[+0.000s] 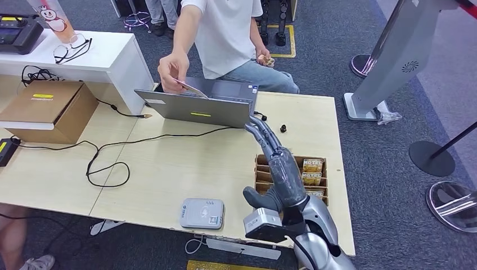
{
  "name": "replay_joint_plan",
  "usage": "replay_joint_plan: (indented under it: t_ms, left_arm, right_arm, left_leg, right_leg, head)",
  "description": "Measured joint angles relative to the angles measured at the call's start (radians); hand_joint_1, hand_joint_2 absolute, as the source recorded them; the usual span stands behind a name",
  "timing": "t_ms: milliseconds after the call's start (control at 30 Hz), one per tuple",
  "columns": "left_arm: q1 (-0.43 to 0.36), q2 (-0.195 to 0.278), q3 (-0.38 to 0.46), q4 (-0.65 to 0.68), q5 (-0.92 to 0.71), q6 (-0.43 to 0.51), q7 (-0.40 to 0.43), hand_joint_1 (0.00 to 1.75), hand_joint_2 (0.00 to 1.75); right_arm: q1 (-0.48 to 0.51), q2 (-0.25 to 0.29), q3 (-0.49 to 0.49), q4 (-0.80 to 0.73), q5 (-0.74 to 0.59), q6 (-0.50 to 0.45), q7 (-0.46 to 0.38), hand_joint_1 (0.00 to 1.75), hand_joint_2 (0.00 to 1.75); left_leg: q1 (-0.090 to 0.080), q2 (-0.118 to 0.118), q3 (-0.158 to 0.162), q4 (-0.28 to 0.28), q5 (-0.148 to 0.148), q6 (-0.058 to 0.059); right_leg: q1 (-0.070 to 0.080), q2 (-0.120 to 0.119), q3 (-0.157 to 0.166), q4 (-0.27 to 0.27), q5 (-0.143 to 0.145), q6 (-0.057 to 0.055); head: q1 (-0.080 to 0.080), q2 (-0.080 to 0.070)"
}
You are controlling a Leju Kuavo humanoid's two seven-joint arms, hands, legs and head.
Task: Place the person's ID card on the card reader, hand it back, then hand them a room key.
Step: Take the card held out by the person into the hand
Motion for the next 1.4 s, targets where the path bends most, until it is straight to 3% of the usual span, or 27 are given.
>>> replay_joint_plan:
  t_ms: [167,300,833,967,1400]
  left_arm:
    - [-0.004,-0.002,-0.019,0.000,-0.001,0.000,0.005,0.00,0.00]
    - [-0.014,-0.003,-0.033,0.000,0.000,-0.006,0.019,0.00,0.00]
    - [-0.019,-0.003,-0.054,0.000,0.002,-0.007,0.033,0.00,0.00]
    - [-0.020,-0.003,-0.064,0.000,0.003,-0.007,0.036,0.00,0.00]
    - [-0.028,-0.001,-0.071,0.000,0.011,-0.010,0.047,0.00,0.00]
  right_arm:
    - [-0.087,0.008,-0.004,0.080,0.148,-0.127,0.052,0.00,0.00]
    - [-0.152,0.025,-0.014,0.169,0.223,-0.177,0.087,0.00,0.00]
    - [-0.245,0.059,-0.027,0.359,0.282,-0.230,0.115,0.00,0.00]
    - [-0.263,0.064,-0.027,0.397,0.292,-0.239,0.122,0.00,1.75]
    - [-0.299,0.092,-0.027,0.484,0.315,-0.237,0.148,0.00,1.75]
  left_leg:
    - [0.000,0.000,0.000,0.000,0.000,0.000]
    - [0.000,0.000,0.000,0.000,0.000,0.000]
    - [0.000,0.000,0.000,0.000,0.000,0.000]
    - [0.000,0.000,0.000,0.000,0.000,0.000]
    - [0.000,0.000,0.000,0.000,0.000,0.000]
  right_leg:
    - [0.000,0.000,0.000,0.000,0.000,0.000]
    - [0.000,0.000,0.000,0.000,0.000,0.000]
    - [0.000,0.000,0.000,0.000,0.000,0.000]
    - [0.000,0.000,0.000,0.000,0.001,0.000]
    - [0.000,0.000,0.000,0.000,0.000,0.000]
  head:
    - [0.000,0.000]
    - [0.000,0.000]
    - [0.000,0.000]
    - [0.000,0.000]
    - [0.000,0.000]
